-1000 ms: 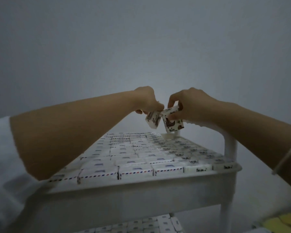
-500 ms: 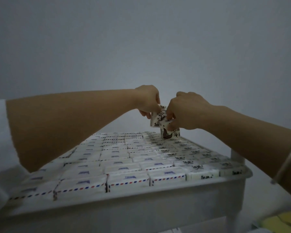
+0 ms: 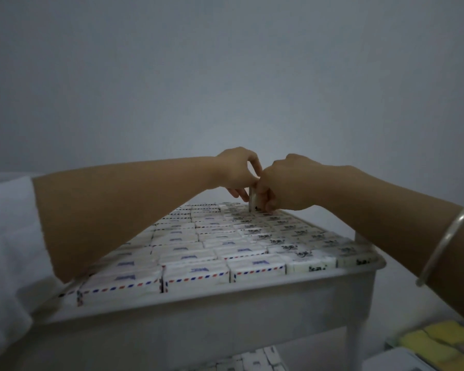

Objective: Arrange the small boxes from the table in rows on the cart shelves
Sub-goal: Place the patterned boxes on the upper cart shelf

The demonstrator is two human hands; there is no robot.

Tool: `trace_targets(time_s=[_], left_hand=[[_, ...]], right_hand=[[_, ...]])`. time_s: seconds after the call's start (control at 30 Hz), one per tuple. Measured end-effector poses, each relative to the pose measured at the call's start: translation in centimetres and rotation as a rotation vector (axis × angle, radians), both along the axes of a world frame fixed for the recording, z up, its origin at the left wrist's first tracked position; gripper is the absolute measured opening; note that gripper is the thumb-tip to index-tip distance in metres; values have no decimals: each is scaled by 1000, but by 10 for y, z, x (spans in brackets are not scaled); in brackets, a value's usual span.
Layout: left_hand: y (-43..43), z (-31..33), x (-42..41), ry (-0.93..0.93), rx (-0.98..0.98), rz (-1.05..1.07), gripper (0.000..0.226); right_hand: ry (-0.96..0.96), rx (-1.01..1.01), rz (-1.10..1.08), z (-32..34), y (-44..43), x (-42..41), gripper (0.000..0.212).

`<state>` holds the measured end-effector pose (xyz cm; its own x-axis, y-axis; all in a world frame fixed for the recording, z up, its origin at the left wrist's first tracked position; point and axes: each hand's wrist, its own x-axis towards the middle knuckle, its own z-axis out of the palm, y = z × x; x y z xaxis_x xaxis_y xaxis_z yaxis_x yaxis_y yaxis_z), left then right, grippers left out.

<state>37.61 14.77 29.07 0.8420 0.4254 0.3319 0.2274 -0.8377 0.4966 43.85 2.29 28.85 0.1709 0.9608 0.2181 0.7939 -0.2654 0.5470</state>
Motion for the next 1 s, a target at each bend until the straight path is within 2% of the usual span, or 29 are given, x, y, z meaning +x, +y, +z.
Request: trace_targets(time_s=[0.13,0.2,0.3,0.4,0.5,0.6,0.67,0.73,0.87,1.0], left_hand=[[4,-4,-2,127,38,-22,29],[5,-6,-2,172,72,-23,27],[2,-8,-2,247,99,-24,18],[-3,-8,-8,303,168,-1,21],[-14,-1,-30,346,302,83,31],[-24,12,-67,230,418,233,28],[-35,21,-107,124,283,242,17],[-55,21,-155,-16,146,256,17],[-91,-16,-247,-193,144,294,24],[-116,-86,-324,-194,75,251,23]], right_hand=[[19,-52,-42,3,-5,-5,23],[56,7,-26,3,-8,-7,23],[84,134,10,2,-15,-7,35],[98,215,37,-3,-23,-11,42],[159,336,130,-8,-37,-29,28],[293,497,284,-20,-56,-67,16],[346,588,365,-33,-68,-101,20],[415,617,449,-50,-78,-136,22],[611,486,590,-95,-89,-200,23],[748,201,655,-153,-65,-258,23]])
